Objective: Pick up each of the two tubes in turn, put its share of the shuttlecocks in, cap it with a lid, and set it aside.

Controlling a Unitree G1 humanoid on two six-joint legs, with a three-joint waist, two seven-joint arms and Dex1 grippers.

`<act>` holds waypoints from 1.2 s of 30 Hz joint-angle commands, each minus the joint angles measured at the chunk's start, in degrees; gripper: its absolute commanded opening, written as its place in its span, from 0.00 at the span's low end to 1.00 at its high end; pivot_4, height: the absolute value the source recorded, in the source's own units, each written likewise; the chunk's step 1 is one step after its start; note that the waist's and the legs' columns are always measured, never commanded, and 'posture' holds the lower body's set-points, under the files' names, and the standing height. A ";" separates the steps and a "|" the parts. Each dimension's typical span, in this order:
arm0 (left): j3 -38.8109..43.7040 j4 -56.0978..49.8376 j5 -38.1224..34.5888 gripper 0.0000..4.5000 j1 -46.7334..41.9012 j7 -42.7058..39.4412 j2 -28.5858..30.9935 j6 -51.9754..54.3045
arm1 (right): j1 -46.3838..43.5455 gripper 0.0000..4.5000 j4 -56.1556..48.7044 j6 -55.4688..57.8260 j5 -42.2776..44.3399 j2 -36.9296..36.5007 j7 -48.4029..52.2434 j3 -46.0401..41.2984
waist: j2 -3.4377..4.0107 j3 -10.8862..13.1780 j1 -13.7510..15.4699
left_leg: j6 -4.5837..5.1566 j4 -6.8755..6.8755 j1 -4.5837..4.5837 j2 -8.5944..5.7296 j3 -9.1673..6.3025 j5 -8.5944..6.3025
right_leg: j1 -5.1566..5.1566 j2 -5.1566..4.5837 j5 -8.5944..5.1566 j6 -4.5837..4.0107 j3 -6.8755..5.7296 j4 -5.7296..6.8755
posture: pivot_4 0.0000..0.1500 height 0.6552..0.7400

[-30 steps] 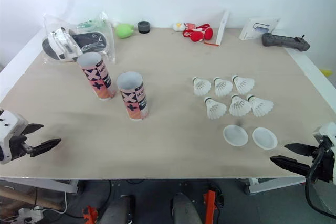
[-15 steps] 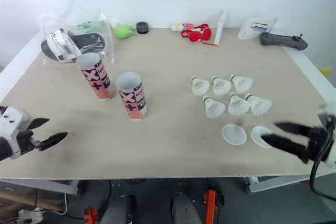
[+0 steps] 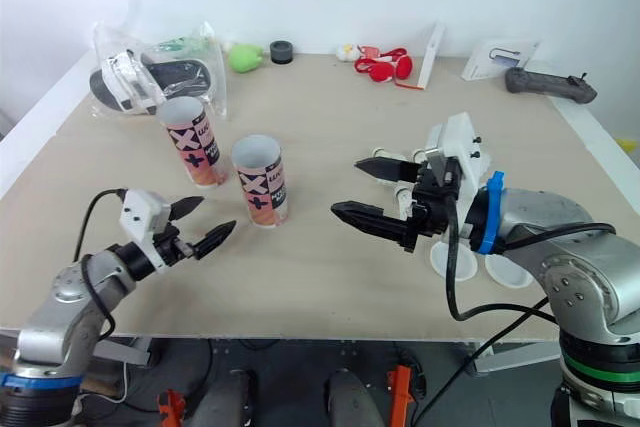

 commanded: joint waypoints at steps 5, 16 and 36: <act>-5.90 6.83 4.06 1.00 -5.26 0.01 -3.95 -6.98 | -0.84 0.97 -0.39 -2.04 -1.76 0.22 -0.46 0.03 | 0.00 0.00 -0.15 | 0.02 0.03 0.03 0.00 -0.03 0.01 | 0.05 0.02 0.02 0.07 0.00 0.00 | 1.00 1.00; -9.43 21.51 7.43 1.00 -12.96 -1.71 -8.21 -14.16 | 0.86 0.97 -1.62 -2.32 -2.65 1.30 -1.95 0.49 | 0.01 -0.01 -0.20 | 0.06 0.08 0.01 -0.01 -0.06 0.04 | 0.05 0.04 0.03 0.16 0.00 0.00 | 1.00 1.00; -9.08 44.39 10.81 1.00 -24.52 -2.66 -15.06 -29.36 | 2.32 0.97 -4.33 -1.20 -0.93 0.81 -4.98 -0.34 | 0.02 0.00 -0.20 | 0.19 0.10 -0.10 -0.06 -0.17 0.13 | 0.03 0.03 0.08 0.32 -0.06 -0.03 | 1.00 1.00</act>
